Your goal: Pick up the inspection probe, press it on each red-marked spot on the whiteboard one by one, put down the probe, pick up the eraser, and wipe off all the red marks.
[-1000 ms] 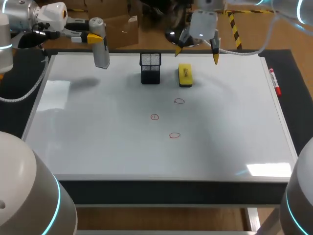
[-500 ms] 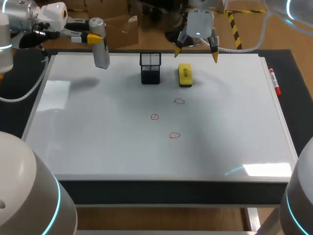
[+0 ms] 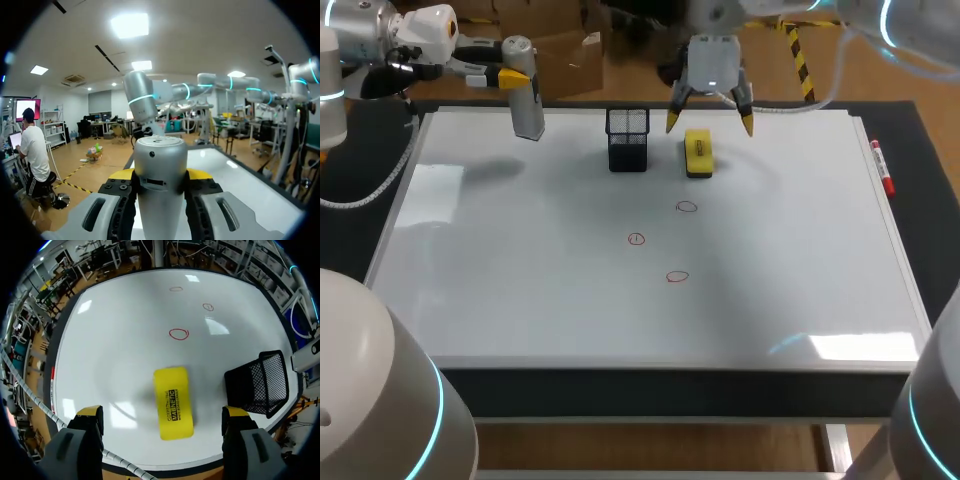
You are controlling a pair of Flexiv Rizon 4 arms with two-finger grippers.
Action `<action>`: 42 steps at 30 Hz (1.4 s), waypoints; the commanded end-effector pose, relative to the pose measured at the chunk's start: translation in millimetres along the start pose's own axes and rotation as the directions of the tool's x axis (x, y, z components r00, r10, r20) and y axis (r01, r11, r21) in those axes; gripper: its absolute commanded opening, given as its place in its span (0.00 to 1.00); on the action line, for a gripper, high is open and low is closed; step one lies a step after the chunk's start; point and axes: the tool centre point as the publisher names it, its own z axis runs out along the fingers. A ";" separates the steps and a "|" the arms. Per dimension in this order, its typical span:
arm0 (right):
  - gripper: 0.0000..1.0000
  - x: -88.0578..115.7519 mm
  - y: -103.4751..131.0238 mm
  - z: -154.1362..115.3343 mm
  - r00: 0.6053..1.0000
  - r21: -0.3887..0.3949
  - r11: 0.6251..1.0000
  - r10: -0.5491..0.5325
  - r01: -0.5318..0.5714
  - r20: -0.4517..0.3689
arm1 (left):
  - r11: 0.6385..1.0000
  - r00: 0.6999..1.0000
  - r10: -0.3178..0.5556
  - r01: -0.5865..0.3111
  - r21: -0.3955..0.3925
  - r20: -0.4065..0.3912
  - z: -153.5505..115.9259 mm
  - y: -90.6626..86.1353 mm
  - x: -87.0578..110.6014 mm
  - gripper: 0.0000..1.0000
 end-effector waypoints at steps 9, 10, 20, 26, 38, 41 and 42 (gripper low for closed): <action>1.00 -8.7 -9.0 23.7 1.000 0.024 0.999 -0.030 0.030 -0.006 | 1.000 1.000 0.000 0.000 -0.001 -0.001 -0.2 -1.1 -0.3 0.00; 1.00 -8.6 -9.6 24.9 0.999 0.028 0.999 -0.032 0.032 0.007 | 1.000 1.000 0.000 0.000 -0.001 -0.001 -0.2 -1.1 -0.3 0.00; 1.00 -9.2 -7.7 32.2 0.999 0.031 0.999 -0.042 0.042 0.022 | 1.000 1.000 0.000 0.000 -0.001 -0.001 -0.2 -1.1 -0.3 0.00; 1.00 -9.0 -5.8 35.6 0.999 0.029 0.999 -0.038 0.037 0.036 | 1.000 1.000 0.000 0.000 -0.001 -0.001 -0.2 -1.1 -0.3 0.00; 0.30 -8.2 -1.1 34.8 0.999 0.022 0.999 -0.036 0.035 0.037 | 1.000 1.000 0.000 0.000 -0.001 -0.001 -0.2 -1.1 -0.3 0.00; 0.00 -8.4 1.8 32.4 0.998 0.024 0.999 -0.042 0.041 0.035 | 1.000 1.000 0.000 0.000 -0.001 -0.001 -0.2 -1.1 -0.3 0.00; 0.00 -7.6 3.4 30.5 0.999 0.029 0.999 -0.041 0.040 0.036 | 1.000 1.000 0.000 0.000 -0.001 -0.001 -0.2 -1.1 -0.3 0.00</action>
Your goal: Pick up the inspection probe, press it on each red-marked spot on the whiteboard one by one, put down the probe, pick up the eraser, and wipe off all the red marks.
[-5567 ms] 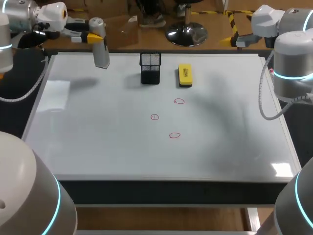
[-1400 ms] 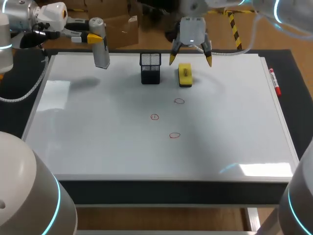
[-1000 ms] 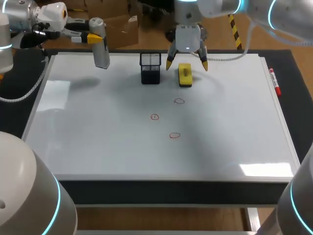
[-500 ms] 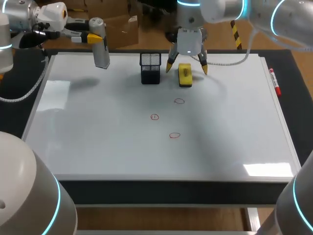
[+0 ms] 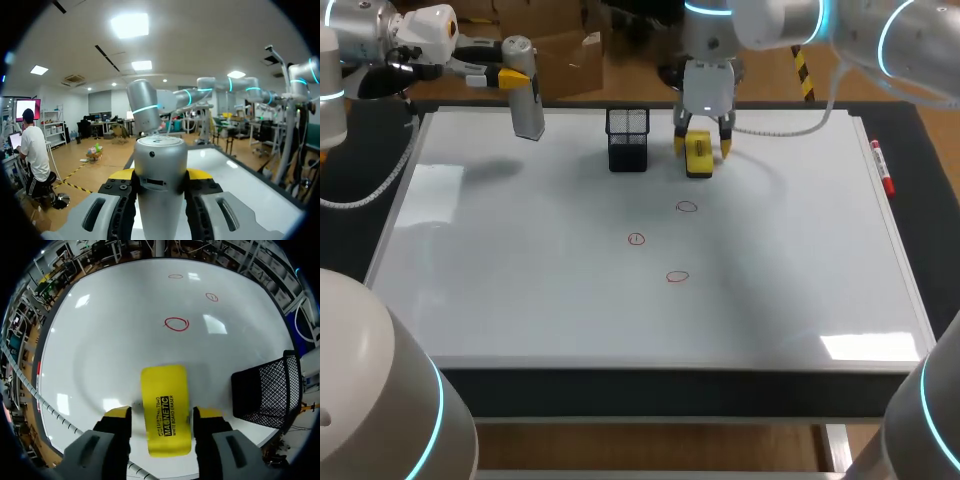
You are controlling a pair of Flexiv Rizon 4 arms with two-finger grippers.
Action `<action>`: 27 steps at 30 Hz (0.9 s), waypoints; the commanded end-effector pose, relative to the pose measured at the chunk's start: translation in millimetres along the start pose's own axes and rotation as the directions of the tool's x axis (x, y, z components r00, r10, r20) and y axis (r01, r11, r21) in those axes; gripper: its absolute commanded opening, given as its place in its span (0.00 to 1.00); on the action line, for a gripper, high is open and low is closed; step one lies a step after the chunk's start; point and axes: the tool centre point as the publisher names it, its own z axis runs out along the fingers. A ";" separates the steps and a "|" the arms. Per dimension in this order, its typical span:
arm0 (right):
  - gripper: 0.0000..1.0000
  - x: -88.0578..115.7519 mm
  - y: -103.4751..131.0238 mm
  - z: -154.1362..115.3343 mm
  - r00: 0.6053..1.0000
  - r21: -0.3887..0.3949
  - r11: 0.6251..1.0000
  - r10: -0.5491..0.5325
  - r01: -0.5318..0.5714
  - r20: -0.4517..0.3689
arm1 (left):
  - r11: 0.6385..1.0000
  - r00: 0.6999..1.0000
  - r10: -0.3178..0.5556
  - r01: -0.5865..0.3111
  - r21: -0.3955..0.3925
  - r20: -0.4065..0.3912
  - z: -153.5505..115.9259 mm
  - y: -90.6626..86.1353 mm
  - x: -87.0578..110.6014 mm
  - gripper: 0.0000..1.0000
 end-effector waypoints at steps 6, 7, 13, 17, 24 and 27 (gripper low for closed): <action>0.00 11.1 13.8 -26.5 0.999 0.053 0.998 0.047 -0.047 -0.010 | 1.000 1.000 0.000 0.000 -0.001 -0.001 -0.2 -1.2 -0.3 0.00; 0.00 13.0 14.7 -29.7 0.998 0.058 0.997 0.057 -0.056 -0.011 | 1.000 1.000 0.000 0.000 -0.001 -0.001 -0.2 -1.2 -0.3 0.00; 0.00 33.3 20.1 -43.6 0.988 0.068 0.986 0.150 -0.151 0.023 | 1.000 1.000 0.000 0.000 -0.001 -0.001 -0.2 -1.2 -0.3 0.00; 0.00 51.3 28.0 -50.3 0.976 0.073 0.973 0.215 -0.218 0.046 | 1.000 1.000 0.000 0.000 -0.001 -0.001 -0.2 -1.2 -0.3 0.00; 0.00 82.1 49.4 -55.5 0.946 0.077 0.943 0.319 -0.324 0.062 | 1.000 1.000 0.000 0.000 -0.001 -0.001 -0.2 -1.2 -0.3 0.00; 0.00 93.9 56.2 -53.5 0.934 0.070 0.931 0.354 -0.357 0.058 | 1.000 1.000 0.000 0.000 -0.001 -0.001 -0.2 -1.2 -0.3 0.00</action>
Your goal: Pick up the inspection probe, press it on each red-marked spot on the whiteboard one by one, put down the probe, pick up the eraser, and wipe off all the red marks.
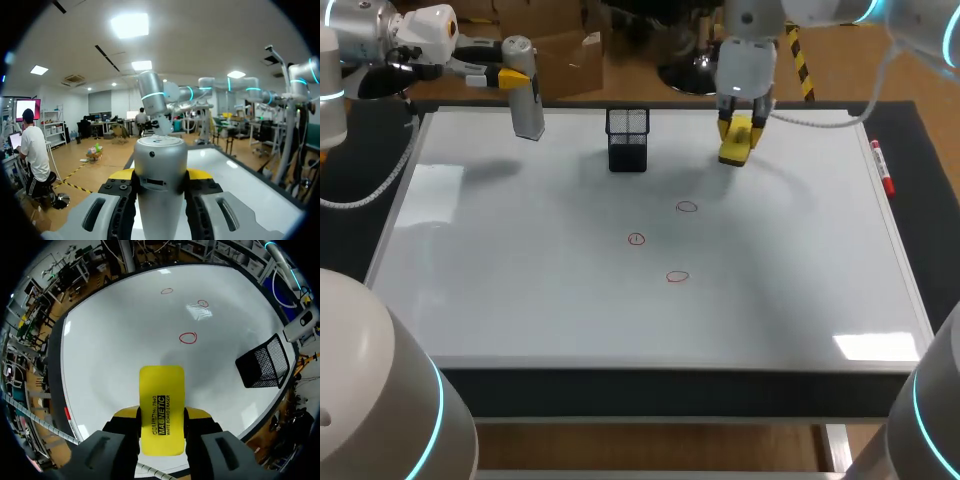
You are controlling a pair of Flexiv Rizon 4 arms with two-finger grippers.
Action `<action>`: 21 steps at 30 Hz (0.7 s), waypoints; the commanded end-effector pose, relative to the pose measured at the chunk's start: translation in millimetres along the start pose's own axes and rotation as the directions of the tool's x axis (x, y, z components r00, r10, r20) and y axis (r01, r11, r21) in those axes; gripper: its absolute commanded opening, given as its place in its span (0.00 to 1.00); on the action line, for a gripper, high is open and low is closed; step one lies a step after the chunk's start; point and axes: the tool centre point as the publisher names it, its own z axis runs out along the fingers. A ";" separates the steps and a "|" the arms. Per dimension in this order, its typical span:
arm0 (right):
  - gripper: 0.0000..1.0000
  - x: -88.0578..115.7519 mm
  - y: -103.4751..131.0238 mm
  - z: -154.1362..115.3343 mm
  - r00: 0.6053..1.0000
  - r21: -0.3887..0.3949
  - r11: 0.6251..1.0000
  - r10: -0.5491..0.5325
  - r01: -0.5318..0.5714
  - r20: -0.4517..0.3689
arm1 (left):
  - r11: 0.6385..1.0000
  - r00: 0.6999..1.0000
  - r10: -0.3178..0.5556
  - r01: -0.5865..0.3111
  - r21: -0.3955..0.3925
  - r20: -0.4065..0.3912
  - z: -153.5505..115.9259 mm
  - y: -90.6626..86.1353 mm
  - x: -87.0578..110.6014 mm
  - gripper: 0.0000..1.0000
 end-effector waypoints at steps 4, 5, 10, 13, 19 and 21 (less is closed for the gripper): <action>0.00 43.3 12.9 0.6 0.998 0.046 0.998 0.050 -0.051 0.026 | 1.000 1.000 0.000 0.000 -0.001 -0.001 -0.3 -1.1 -0.3 0.00; 0.00 47.1 13.5 1.6 0.998 0.041 0.997 0.059 -0.060 0.021 | 1.000 1.000 0.000 0.000 -0.001 -0.001 -0.3 -1.1 -0.3 0.00; 0.00 71.6 12.5 5.4 0.994 0.021 0.994 0.107 -0.108 0.013 | 1.000 1.000 0.000 0.000 -0.001 -0.001 -0.3 -1.1 -0.3 0.00; 0.00 83.4 12.3 6.3 0.991 0.012 0.991 0.130 -0.130 0.017 | 1.000 1.000 0.000 0.000 -0.001 -0.001 -0.3 -1.1 -0.3 0.00; 0.00 100.2 8.3 9.1 0.986 -0.004 0.987 0.164 -0.164 0.020 | 1.000 1.000 0.000 0.000 -0.001 -0.001 -0.3 -1.1 -0.3 0.00; 0.00 101.7 7.1 10.2 0.986 -0.010 0.986 0.166 -0.165 0.023 | 1.000 1.000 0.000 0.000 -0.001 -0.001 -0.3 -1.1 -0.3 0.00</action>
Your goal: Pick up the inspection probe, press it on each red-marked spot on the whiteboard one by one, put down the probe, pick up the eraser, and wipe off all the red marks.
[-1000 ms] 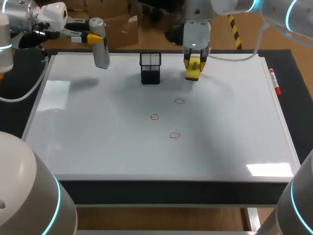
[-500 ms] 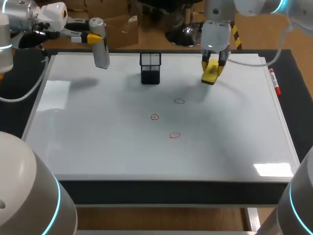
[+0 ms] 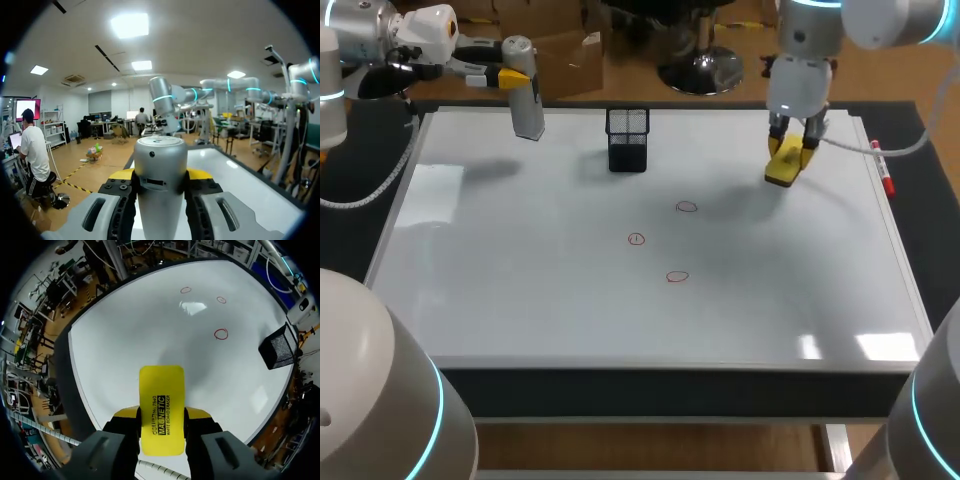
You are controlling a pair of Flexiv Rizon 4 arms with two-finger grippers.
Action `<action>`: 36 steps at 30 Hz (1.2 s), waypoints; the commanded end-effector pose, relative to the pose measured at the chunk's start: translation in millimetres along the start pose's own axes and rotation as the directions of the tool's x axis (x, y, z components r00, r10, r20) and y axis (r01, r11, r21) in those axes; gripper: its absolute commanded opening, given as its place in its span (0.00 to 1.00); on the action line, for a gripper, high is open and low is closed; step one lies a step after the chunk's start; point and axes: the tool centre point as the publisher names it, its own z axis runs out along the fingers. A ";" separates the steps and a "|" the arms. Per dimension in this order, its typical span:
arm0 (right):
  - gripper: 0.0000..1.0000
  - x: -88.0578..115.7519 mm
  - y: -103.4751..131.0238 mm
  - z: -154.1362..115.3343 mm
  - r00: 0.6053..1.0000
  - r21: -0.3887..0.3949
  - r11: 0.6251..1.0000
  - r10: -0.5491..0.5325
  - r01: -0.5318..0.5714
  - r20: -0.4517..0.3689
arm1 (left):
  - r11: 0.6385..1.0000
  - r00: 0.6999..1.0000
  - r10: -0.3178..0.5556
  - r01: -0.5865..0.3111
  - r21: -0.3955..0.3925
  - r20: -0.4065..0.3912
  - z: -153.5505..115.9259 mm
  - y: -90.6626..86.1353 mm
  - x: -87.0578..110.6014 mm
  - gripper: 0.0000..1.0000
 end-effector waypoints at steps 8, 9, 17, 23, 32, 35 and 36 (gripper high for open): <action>0.00 8.5 -3.8 2.8 1.000 -0.006 1.000 -0.013 0.013 0.021 | 1.000 1.000 0.000 0.000 -0.001 -0.001 -0.2 -1.2 -0.3 0.00; 0.00 8.5 -3.8 2.8 1.000 -0.006 1.000 -0.013 0.013 0.021 | 1.000 1.000 0.000 0.000 -0.001 -0.001 -0.2 -1.2 -0.3 0.00; 0.00 8.5 -3.8 2.8 1.000 -0.006 1.000 -0.013 0.013 0.021 | 1.000 1.000 0.000 0.000 -0.001 -0.001 -0.2 -1.2 -0.3 0.00; 0.00 8.5 -3.8 2.8 1.000 -0.006 1.000 -0.013 0.013 0.021 | 1.000 1.000 0.000 0.000 -0.001 -0.001 -0.2 -1.2 -0.3 0.00; 0.00 8.5 -3.8 2.8 1.000 -0.006 1.000 -0.013 0.013 0.021 | 1.000 1.000 -0.005 0.005 -0.013 -0.001 4.0 -2.3 4.5 0.00; 0.00 8.5 -3.8 2.8 1.000 -0.006 1.000 -0.013 0.013 0.021 | 1.000 1.000 -0.006 0.006 -0.016 0.008 7.7 -5.0 12.9 0.00; 0.00 8.5 -3.8 2.8 1.000 -0.006 1.000 -0.013 0.013 0.021 | 1.000 1.000 -0.005 0.005 -0.013 0.009 9.3 -7.0 17.6 0.00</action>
